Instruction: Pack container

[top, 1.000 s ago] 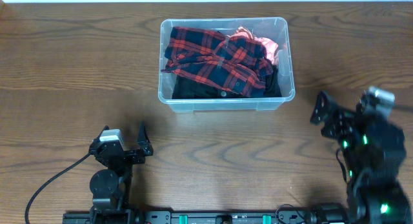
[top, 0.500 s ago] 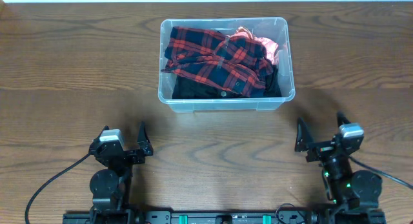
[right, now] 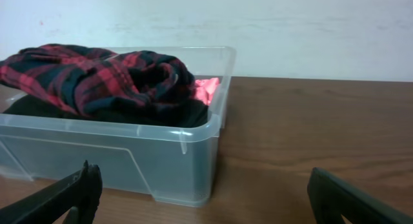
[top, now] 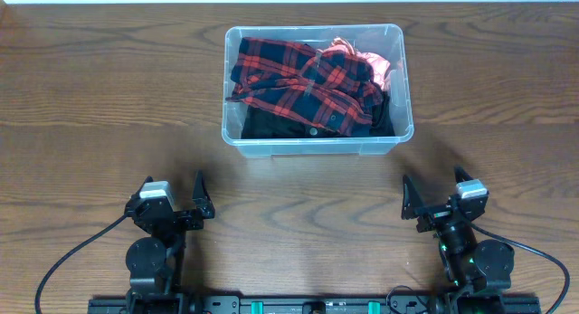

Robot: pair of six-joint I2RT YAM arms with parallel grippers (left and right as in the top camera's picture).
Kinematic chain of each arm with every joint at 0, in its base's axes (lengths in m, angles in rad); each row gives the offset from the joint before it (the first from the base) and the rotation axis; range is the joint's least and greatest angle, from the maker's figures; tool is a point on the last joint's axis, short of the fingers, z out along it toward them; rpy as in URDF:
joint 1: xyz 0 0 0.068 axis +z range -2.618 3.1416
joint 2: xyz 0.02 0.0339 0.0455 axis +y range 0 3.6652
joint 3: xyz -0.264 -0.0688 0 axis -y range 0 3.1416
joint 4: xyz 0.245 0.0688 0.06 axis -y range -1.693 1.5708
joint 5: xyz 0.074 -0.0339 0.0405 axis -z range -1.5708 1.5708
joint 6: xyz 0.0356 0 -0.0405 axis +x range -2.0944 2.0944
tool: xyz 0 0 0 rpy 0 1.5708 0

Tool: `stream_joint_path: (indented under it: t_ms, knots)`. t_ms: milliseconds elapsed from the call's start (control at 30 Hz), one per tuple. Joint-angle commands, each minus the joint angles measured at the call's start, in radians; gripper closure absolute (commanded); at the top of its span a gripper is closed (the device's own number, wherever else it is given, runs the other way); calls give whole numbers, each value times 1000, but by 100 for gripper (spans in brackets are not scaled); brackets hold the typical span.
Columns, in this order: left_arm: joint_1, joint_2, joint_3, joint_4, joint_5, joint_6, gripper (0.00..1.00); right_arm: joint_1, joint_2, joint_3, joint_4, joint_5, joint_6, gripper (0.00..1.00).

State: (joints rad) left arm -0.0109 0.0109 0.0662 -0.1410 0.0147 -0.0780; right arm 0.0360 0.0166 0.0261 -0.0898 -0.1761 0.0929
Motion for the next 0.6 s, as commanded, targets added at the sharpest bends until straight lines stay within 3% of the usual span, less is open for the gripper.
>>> stream_joint_path:
  t_ms: [0,567]
  knots:
    - [5,-6,-16,-36,-15,-5,2,10,-11,-9,4,47,-20,1]
    - [5,-6,-16,-36,-15,-5,2,10,-12,-9,4,55,-20,1]
